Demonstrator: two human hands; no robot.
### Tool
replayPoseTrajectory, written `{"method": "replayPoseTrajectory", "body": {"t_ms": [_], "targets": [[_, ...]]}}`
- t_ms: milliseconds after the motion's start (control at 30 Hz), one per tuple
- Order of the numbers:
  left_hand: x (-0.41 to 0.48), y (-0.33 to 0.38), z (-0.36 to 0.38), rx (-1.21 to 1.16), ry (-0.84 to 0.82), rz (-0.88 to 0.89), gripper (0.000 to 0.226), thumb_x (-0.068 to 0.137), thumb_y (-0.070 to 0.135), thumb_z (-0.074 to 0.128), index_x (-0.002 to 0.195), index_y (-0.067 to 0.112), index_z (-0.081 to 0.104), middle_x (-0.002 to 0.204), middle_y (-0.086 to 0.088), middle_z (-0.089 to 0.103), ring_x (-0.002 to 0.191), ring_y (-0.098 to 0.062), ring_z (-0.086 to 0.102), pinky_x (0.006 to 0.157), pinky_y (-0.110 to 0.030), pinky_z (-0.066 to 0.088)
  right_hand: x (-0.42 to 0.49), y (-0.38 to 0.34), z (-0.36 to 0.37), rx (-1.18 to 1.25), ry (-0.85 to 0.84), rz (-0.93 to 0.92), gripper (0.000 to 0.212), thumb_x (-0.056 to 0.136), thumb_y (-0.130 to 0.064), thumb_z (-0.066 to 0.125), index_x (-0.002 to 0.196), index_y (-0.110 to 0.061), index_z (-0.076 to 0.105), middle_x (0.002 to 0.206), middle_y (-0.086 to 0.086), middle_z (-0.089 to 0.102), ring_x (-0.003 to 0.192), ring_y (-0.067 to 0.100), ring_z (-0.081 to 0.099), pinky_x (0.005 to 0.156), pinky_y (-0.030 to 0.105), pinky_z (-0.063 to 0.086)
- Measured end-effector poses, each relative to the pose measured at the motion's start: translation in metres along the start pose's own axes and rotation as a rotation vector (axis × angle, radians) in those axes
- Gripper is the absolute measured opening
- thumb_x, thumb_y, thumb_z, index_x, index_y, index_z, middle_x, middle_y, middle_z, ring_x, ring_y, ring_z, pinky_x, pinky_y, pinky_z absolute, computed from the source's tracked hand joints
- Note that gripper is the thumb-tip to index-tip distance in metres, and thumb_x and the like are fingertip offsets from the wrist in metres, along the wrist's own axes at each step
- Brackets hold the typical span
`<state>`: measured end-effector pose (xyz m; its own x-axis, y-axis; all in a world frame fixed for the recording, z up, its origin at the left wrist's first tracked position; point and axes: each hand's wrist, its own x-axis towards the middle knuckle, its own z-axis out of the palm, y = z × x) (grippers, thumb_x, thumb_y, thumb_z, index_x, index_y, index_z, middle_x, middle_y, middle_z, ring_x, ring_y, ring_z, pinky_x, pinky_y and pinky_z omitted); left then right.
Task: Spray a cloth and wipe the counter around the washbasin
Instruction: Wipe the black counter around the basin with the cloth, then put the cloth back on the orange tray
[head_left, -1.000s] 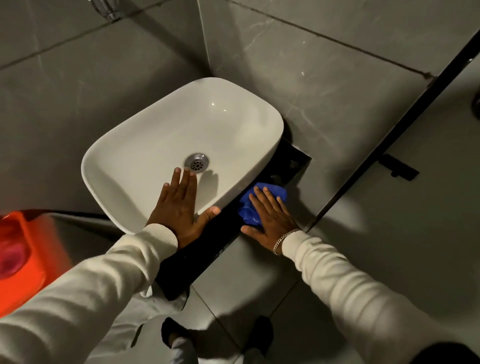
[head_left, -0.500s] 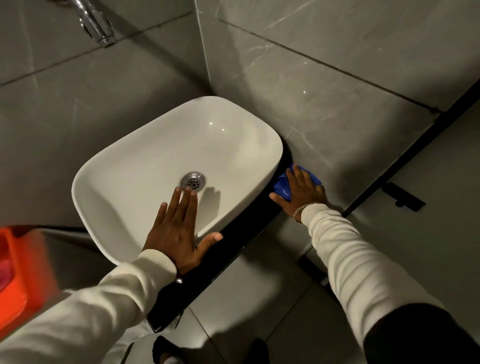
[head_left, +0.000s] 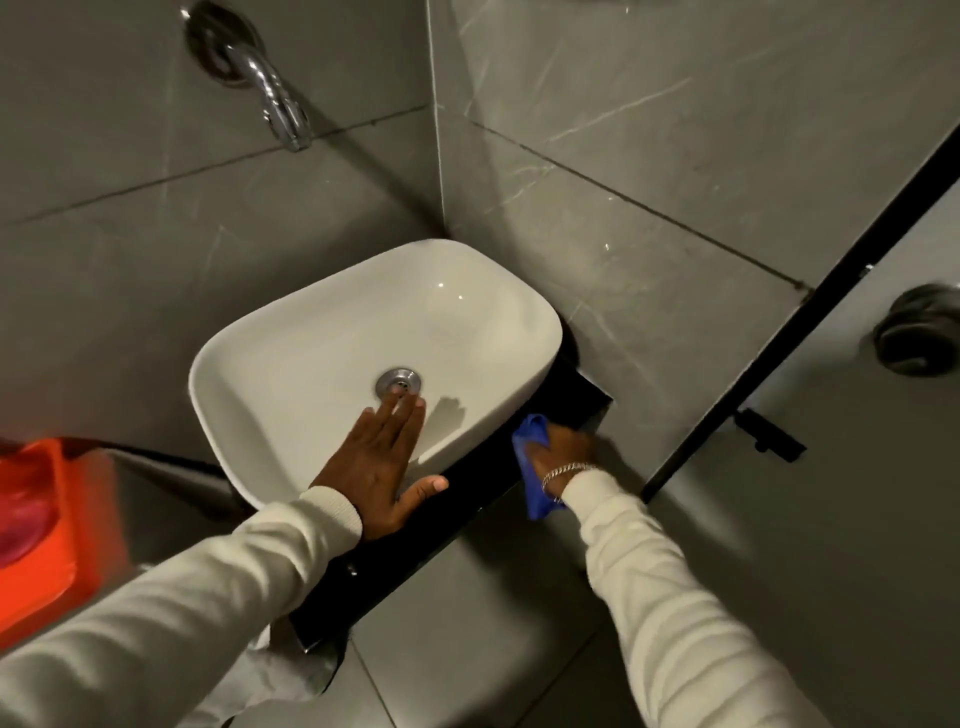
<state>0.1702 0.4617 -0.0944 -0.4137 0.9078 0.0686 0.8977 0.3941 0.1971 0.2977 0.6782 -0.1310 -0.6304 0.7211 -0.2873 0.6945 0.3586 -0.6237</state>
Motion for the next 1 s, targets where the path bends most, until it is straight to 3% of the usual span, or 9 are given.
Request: {"method": "replayPoseTrajectory", "body": {"t_ms": [167,267,433,500,600,733,833,900,1000], "targets": [[-0.038,0.036,-0.014,-0.665,0.135,-0.073,0.072,0.081,0.074,0.029,0.139,0.032,0.032,0.152,0.005,0.032,0.143,-0.009,0.025,0.117,-0.017,0.016,-0.074,-0.020,0.014,0.808,0.104,0.159,0.020,0.086,-0.003,0.063,0.105,0.003,0.066,0.099,0.017,0.068,0.089,0.029,0.063,0.077,0.032,0.050],[-0.067,0.061,-0.034,-1.088,0.097,-0.095,0.068,0.077,0.073,0.042,0.133,0.034,0.041,0.147,0.010,0.041,0.138,0.000,0.032,0.118,-0.022,0.020,-0.119,-0.060,0.008,1.067,0.121,0.099,0.027,0.080,-0.019,0.071,0.103,-0.004,0.068,0.101,0.018,0.070,0.089,0.030,0.066,0.072,0.030,0.056],[-0.113,0.027,-0.078,-1.638,0.329,-0.293,0.069,0.072,0.059,0.065,0.125,0.016,0.055,0.128,-0.007,0.063,0.118,-0.020,0.058,0.099,-0.032,0.048,-0.189,-0.156,0.031,0.952,-0.219,-0.180,0.096,0.050,-0.088,0.056,0.120,-0.023,0.064,0.124,0.002,0.067,0.115,0.019,0.062,0.099,0.046,0.049],[-0.144,-0.008,-0.092,-1.744,0.478,-0.474,0.053,0.066,0.050,0.074,0.107,0.017,0.067,0.111,-0.014,0.069,0.098,-0.021,0.067,0.081,-0.030,0.056,-0.211,-0.195,0.053,0.822,-0.401,-0.342,0.100,0.050,-0.095,0.042,0.126,-0.032,0.059,0.134,-0.013,0.059,0.120,0.007,0.057,0.090,0.041,0.056],[-0.191,-0.055,-0.110,-1.876,0.602,-0.558,0.062,0.049,0.045,0.085,0.100,0.013,0.070,0.104,-0.016,0.072,0.088,-0.023,0.070,0.071,-0.031,0.059,-0.228,-0.241,0.094,0.756,-0.547,-0.454,0.078,0.064,-0.077,0.047,0.116,-0.023,0.067,0.125,-0.015,0.065,0.111,0.003,0.063,0.065,0.030,0.060],[-0.278,-0.132,-0.134,-2.153,0.608,-0.560,0.082,0.050,0.055,0.081,0.114,0.007,0.065,0.115,-0.015,0.070,0.102,-0.028,0.067,0.085,-0.042,0.058,-0.259,-0.307,0.181,0.628,-0.426,-0.576,0.022,0.074,-0.039,0.071,0.091,-0.028,0.075,0.104,-0.014,0.075,0.096,0.003,0.068,0.078,0.036,0.059],[-0.329,-0.184,-0.138,-2.177,0.723,-0.686,0.079,0.060,0.061,0.070,0.118,0.008,0.063,0.124,-0.016,0.065,0.117,-0.030,0.059,0.101,-0.048,0.047,-0.259,-0.337,0.242,0.439,-0.159,-0.647,0.044,0.065,-0.037,0.077,0.106,-0.023,0.068,0.106,-0.011,0.069,0.097,0.008,0.063,0.081,0.030,0.055],[-0.366,-0.221,-0.135,-2.186,0.789,-0.805,0.067,0.074,0.057,0.054,0.119,0.008,0.062,0.124,-0.017,0.065,0.119,-0.033,0.057,0.108,-0.050,0.038,-0.264,-0.360,0.290,0.486,-0.379,-0.475,0.070,0.058,-0.023,0.086,0.120,-0.013,0.056,0.106,0.006,0.066,0.088,0.017,0.064,0.068,0.020,0.055],[-0.396,-0.265,-0.127,-2.176,0.858,-0.981,0.051,0.086,0.048,0.047,0.112,0.008,0.066,0.114,-0.018,0.070,0.112,-0.035,0.061,0.106,-0.054,0.039,-0.268,-0.380,0.351,0.501,-0.595,-0.255,0.071,0.060,-0.002,0.086,0.120,-0.013,0.050,0.086,0.015,0.068,0.069,0.022,0.065,0.052,0.027,0.055]]}}
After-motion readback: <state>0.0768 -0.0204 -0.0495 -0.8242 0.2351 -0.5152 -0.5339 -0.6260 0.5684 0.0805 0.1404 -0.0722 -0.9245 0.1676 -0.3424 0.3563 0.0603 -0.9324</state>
